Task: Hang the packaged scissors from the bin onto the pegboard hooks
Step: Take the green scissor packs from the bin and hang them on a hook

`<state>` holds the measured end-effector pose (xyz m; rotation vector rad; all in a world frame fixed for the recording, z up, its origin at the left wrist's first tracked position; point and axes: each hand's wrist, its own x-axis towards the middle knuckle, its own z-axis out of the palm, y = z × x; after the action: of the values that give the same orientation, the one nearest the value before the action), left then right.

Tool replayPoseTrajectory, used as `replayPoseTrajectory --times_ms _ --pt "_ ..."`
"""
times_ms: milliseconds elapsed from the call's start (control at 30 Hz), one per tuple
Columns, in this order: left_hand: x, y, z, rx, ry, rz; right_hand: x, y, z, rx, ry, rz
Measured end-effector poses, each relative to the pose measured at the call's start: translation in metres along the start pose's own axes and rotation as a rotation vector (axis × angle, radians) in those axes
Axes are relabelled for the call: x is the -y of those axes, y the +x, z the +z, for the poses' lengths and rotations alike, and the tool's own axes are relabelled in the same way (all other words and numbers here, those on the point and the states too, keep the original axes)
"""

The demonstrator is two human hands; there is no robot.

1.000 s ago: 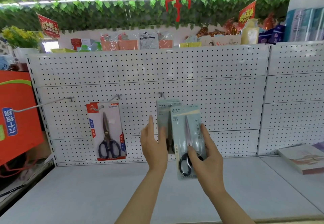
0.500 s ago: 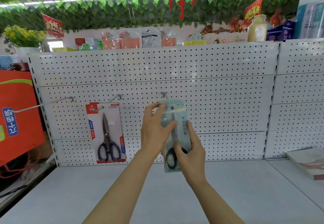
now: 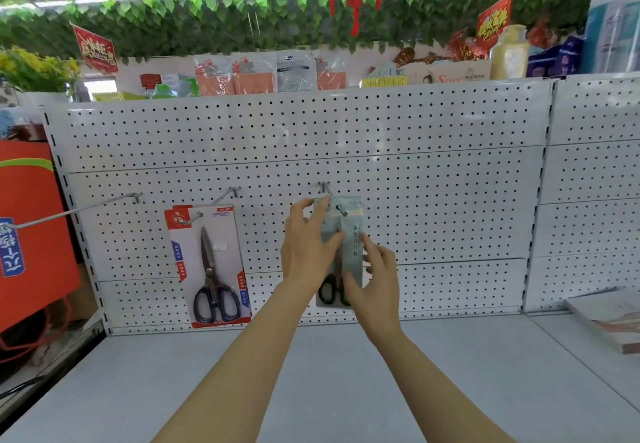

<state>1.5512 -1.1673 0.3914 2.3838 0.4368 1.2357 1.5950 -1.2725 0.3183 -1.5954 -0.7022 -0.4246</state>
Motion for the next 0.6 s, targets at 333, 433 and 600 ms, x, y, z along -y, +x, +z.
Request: replayPoseTrajectory --times_ms 333,433,600 --pt "-0.009 -0.066 -0.023 -0.07 0.249 0.248 0.014 -0.03 -0.083 -0.093 -0.491 -0.433" --pt "-0.023 -0.106 -0.031 -0.073 0.284 0.345 0.019 -0.057 -0.125 -0.132 -0.6 -0.54" --pt "-0.043 -0.18 -0.021 0.017 0.317 0.436 0.014 -0.119 -0.197 -0.136 -0.749 -0.535"
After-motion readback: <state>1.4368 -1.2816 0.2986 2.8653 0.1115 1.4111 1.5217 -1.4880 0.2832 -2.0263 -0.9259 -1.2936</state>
